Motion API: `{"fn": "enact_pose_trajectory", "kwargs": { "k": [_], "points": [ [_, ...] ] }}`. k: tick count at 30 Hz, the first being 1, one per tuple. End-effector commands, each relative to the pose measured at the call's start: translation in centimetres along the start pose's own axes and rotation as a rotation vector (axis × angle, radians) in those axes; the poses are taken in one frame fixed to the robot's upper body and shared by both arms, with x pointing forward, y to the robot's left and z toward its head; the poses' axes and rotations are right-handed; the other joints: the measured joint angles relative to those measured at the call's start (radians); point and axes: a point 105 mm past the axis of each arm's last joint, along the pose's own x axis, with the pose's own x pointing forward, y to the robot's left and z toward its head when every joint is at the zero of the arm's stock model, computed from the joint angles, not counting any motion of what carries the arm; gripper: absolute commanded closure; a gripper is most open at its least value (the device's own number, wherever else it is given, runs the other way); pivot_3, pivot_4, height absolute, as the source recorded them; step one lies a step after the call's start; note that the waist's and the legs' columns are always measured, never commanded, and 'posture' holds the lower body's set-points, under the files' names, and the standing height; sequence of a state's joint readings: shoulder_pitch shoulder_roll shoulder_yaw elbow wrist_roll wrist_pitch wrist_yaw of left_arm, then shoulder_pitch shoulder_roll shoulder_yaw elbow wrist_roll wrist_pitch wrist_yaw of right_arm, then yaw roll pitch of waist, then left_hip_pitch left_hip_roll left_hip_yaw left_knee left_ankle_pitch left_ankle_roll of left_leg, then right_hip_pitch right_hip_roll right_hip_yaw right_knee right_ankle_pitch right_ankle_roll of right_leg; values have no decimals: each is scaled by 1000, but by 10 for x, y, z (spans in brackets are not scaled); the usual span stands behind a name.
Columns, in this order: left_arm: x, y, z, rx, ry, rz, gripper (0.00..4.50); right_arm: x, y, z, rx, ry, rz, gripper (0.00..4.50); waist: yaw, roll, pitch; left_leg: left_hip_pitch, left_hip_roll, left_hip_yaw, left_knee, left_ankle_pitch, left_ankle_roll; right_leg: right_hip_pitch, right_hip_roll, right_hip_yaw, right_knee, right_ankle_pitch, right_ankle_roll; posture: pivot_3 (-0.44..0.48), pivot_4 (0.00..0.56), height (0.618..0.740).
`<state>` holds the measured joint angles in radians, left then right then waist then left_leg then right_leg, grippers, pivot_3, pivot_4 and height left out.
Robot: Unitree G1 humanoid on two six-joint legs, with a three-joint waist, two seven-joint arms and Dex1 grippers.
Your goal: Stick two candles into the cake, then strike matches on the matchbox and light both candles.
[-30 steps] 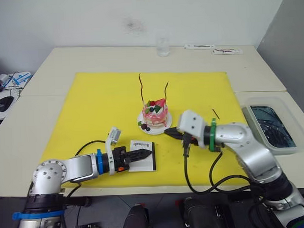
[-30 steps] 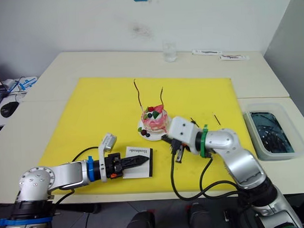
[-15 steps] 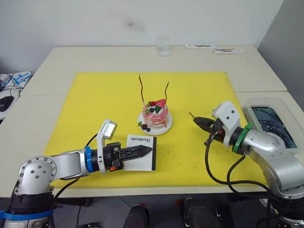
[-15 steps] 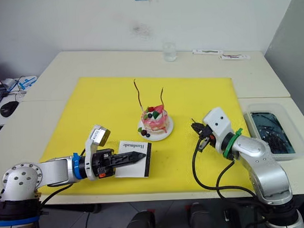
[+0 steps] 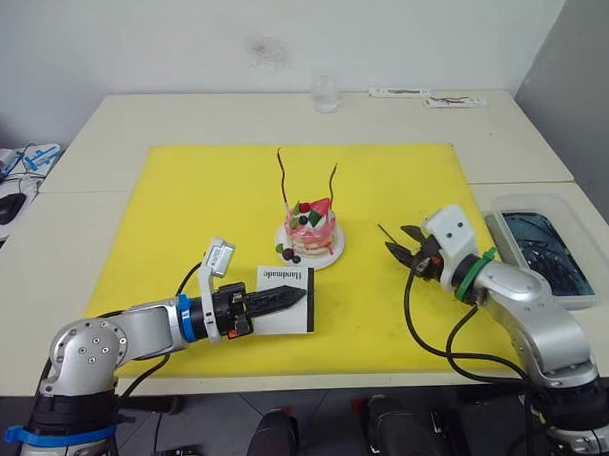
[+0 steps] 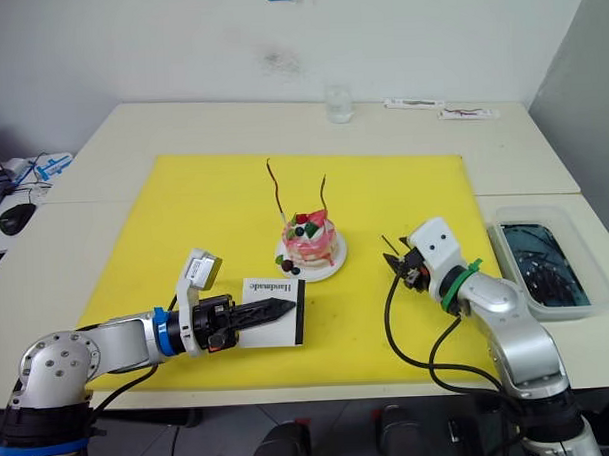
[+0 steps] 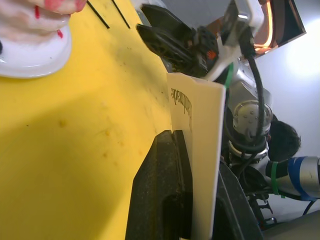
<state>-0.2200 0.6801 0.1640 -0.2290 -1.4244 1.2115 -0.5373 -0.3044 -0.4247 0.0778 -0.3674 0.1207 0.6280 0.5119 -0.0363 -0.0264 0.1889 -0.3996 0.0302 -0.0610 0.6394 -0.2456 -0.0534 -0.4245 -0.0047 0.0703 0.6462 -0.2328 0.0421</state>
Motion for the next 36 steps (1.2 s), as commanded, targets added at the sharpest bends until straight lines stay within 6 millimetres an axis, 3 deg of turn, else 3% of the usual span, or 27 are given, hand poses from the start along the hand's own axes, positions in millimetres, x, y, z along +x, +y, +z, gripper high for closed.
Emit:
{"fn": "enact_pose_trajectory", "kwargs": {
  "k": [1,9,17,25,30,36],
  "points": [
    [1,-8,3,39,-13,-25,4500,11,-3,5,-30,-28,-22,1760,0,0,0,0,0,0,0,0,0,0,0,0,0,0,0,0,150,740],
    [5,-9,5,49,-13,-38,4500,36,-19,-4,26,-21,-88,1760,-1,0,0,0,0,0,0,0,0,0,0,0,0,0,0,0,150,740],
    [7,-9,5,53,-13,-41,4500,46,-22,-19,82,40,-121,1760,-2,0,0,0,0,0,0,0,0,0,0,0,1,3,5,0,150,740],
    [8,-9,5,51,-18,-38,4500,45,-21,-32,149,104,-141,4398,-2,0,0,1,0,0,2,0,0,2,0,0,1,3,5,0,150,740],
    [9,-8,5,52,-21,-37,4500,44,-16,-30,181,102,-140,4455,-2,0,0,1,0,0,4,0,0,3,0,0,1,3,5,0,150,740],
    [9,-5,4,52,-18,-28,4500,32,-7,-7,160,23,-66,4455,-2,0,0,0,0,0,3,0,0,2,0,0,1,4,6,0,150,740]
  ]
}}
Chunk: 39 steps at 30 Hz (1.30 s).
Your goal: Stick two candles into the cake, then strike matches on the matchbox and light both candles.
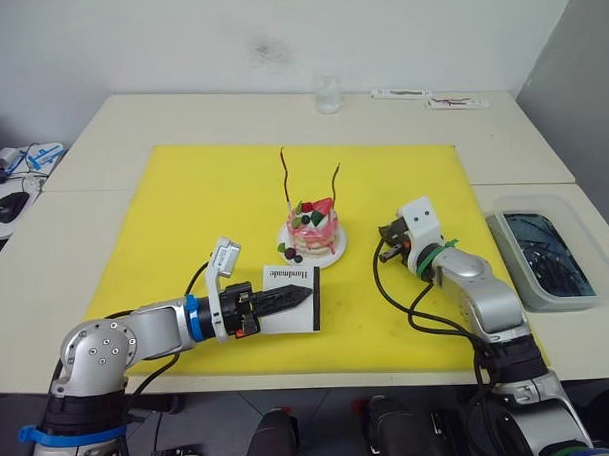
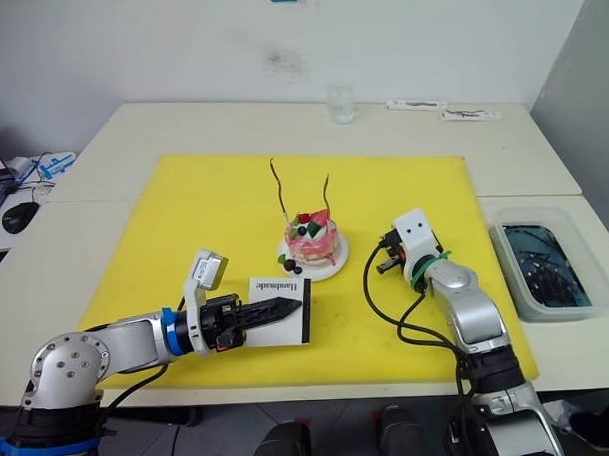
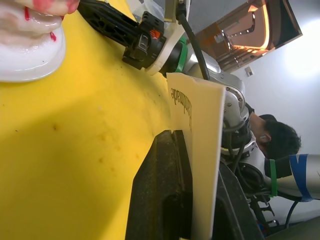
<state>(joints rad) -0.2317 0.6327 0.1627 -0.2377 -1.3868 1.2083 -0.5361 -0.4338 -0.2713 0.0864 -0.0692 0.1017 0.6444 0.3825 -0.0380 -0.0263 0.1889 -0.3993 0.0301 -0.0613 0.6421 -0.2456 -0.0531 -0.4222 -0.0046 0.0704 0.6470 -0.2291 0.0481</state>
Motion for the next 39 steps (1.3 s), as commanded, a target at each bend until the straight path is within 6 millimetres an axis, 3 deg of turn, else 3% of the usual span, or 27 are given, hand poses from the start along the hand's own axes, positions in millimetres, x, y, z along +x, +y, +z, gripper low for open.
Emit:
{"fn": "enact_pose_trajectory", "kwargs": {
  "k": [1,8,12,16,19,28,39],
  "points": [
    [2,-4,2,41,0,-16,4500,-15,6,23,-32,-80,56,4455,0,0,0,0,0,0,0,0,0,0,0,0,0,0,0,0,150,740],
    [14,-3,2,72,14,-29,4500,-52,31,44,-176,-144,245,4455,3,0,0,0,0,0,-1,0,0,0,0,0,0,0,0,0,150,740],
    [25,-1,6,121,2,-26,4500,-81,52,59,-361,-200,413,4455,4,0,0,0,0,0,0,0,0,0,0,0,0,-1,-2,0,150,740],
    [33,4,7,155,6,-13,4500,-105,67,54,-510,-157,558,4455,5,0,0,0,0,0,1,0,0,1,0,0,-1,-2,-3,0,150,740],
    [35,7,8,156,-1,-10,4500,-105,73,49,-539,-139,585,4455,2,0,0,0,0,0,1,0,0,1,0,0,-1,-1,-2,0,150,740],
    [37,4,13,159,-8,-32,4500,-82,89,56,-622,-165,575,4455,4,0,0,0,0,0,2,0,0,1,0,0,0,-1,-2,0,150,740],
    [34,3,14,162,-25,-28,4500,-73,83,58,-657,-166,548,4455,5,0,0,0,0,0,2,0,0,1,0,0,0,0,0,0,150,740]
  ]
}}
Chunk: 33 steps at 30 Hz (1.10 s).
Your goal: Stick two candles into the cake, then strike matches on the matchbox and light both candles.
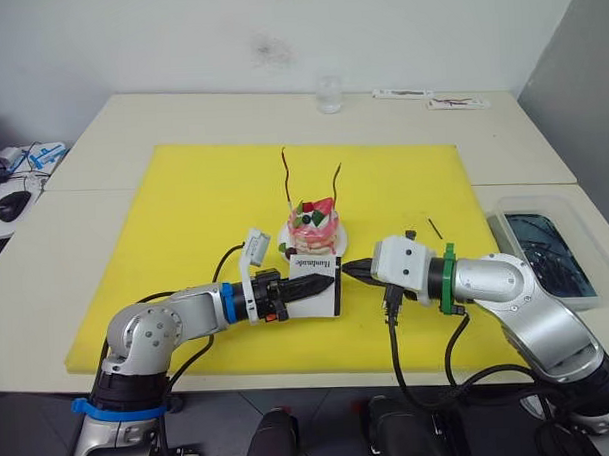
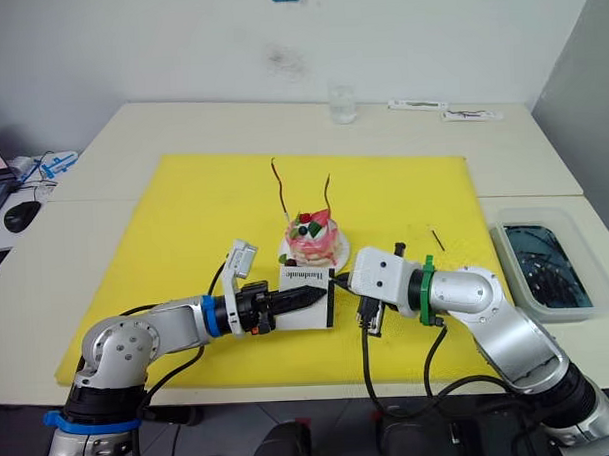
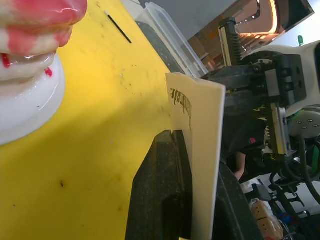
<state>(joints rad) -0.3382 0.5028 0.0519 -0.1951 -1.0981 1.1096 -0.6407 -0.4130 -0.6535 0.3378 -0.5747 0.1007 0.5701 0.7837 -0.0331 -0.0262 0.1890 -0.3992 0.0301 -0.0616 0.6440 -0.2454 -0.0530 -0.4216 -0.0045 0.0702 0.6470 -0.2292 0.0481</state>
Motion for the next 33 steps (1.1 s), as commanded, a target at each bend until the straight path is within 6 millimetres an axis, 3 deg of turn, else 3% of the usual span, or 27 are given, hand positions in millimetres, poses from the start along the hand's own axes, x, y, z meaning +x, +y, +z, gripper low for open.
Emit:
{"fn": "enact_pose_trajectory", "kwargs": {
  "k": [1,23,26,30,33],
  "points": [
    [-2,-7,9,38,-33,-15,4500,-4,-7,11,-49,-39,-20,4455,0,0,0,0,0,0,0,0,0,0,0,0,0,0,0,0,150,740],
    [0,-6,9,85,-40,0,4500,-5,-8,3,-3,-9,-24,4455,0,0,0,0,0,0,0,0,0,0,0,0,0,1,2,0,150,740],
    [0,-4,9,91,-43,14,4500,-7,-9,-8,70,31,-47,4455,0,0,0,0,0,0,0,0,0,0,0,0,0,1,2,0,150,740],
    [-2,-2,7,114,-32,34,4500,-23,-10,-41,260,148,-133,4455,3,0,0,0,0,0,0,0,0,1,0,0,0,1,2,0,150,740],
    [-2,-4,4,120,-25,32,4500,-30,-10,-56,399,170,-227,4455,2,0,0,0,0,0,0,0,0,0,0,0,0,1,2,0,150,740]
  ]
}}
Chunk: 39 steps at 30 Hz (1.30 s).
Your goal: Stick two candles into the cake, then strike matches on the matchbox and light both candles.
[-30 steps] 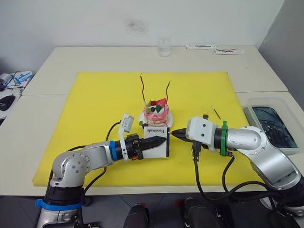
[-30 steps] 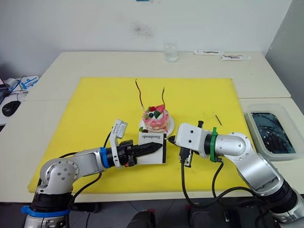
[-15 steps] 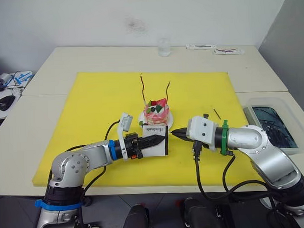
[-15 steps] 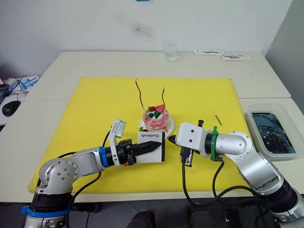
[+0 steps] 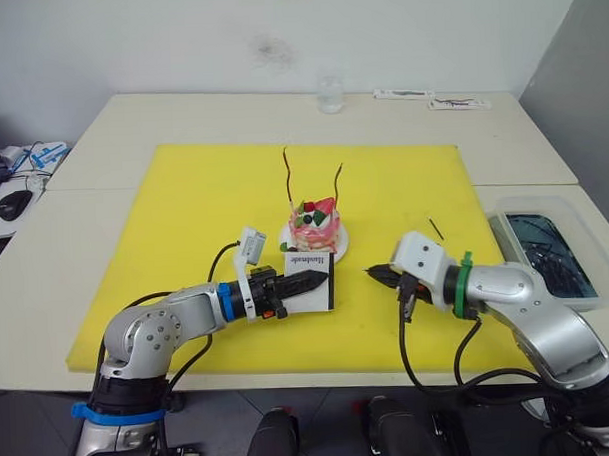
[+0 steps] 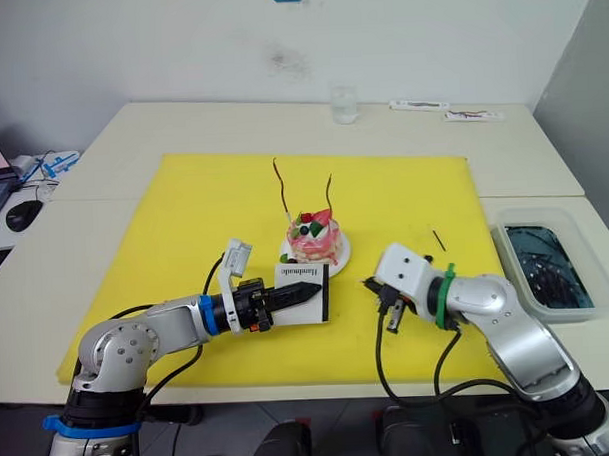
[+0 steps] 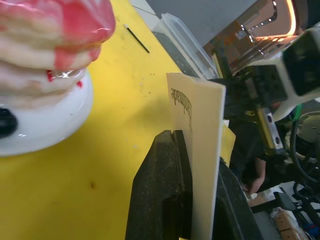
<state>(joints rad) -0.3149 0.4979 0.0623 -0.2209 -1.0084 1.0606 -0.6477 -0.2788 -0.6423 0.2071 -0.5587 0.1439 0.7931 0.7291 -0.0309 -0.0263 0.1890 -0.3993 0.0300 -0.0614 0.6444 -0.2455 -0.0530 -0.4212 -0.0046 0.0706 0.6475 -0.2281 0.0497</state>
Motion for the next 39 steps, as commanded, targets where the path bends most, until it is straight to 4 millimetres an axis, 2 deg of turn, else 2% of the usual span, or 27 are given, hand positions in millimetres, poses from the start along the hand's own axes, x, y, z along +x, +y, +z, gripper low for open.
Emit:
{"fn": "enact_pose_trajectory", "kwargs": {
  "k": [1,7,12,15,22,26,33,39],
  "points": [
    [2,-12,3,54,-7,-40,4500,-8,-12,-5,134,-19,-124,4455,0,0,0,0,0,0,0,0,0,0,0,0,0,0,0,0,150,740],
    [3,-13,0,53,-2,-41,4500,-5,-19,-15,348,-57,-261,4455,-4,0,0,1,0,0,0,0,0,0,1,0,2,0,-1,0,150,740],
    [3,-13,-1,56,4,-41,4500,-4,-19,-21,390,-58,-292,4455,-4,0,0,1,0,0,1,0,0,0,1,1,1,-1,-2,0,150,740],
    [2,-13,-2,58,7,-38,4500,-5,-18,-20,384,-86,-297,3830,-3,0,0,1,0,0,0,0,0,0,1,0,1,0,0,0,150,740],
    [-1,-12,-2,63,12,-31,4500,-14,-8,-13,293,-209,-271,1303,-4,0,0,1,0,0,0,0,0,0,1,0,1,0,0,0,150,740],
    [-2,-12,-1,66,18,-28,4500,-12,1,-19,202,-281,-263,1303,-4,0,0,1,0,0,0,0,0,0,1,0,0,-1,-2,0,150,740],
    [-3,-12,1,73,28,-25,4500,8,-13,-31,233,-340,-355,1303,-10,0,0,3,0,1,1,0,1,1,1,1,2,-1,-3,0,150,740],
    [-3,-12,2,77,32,-23,4500,17,-24,-36,268,-354,-393,1303,-10,0,0,2,0,1,1,1,1,1,1,1,2,-1,-3,0,150,740]
  ]
}}
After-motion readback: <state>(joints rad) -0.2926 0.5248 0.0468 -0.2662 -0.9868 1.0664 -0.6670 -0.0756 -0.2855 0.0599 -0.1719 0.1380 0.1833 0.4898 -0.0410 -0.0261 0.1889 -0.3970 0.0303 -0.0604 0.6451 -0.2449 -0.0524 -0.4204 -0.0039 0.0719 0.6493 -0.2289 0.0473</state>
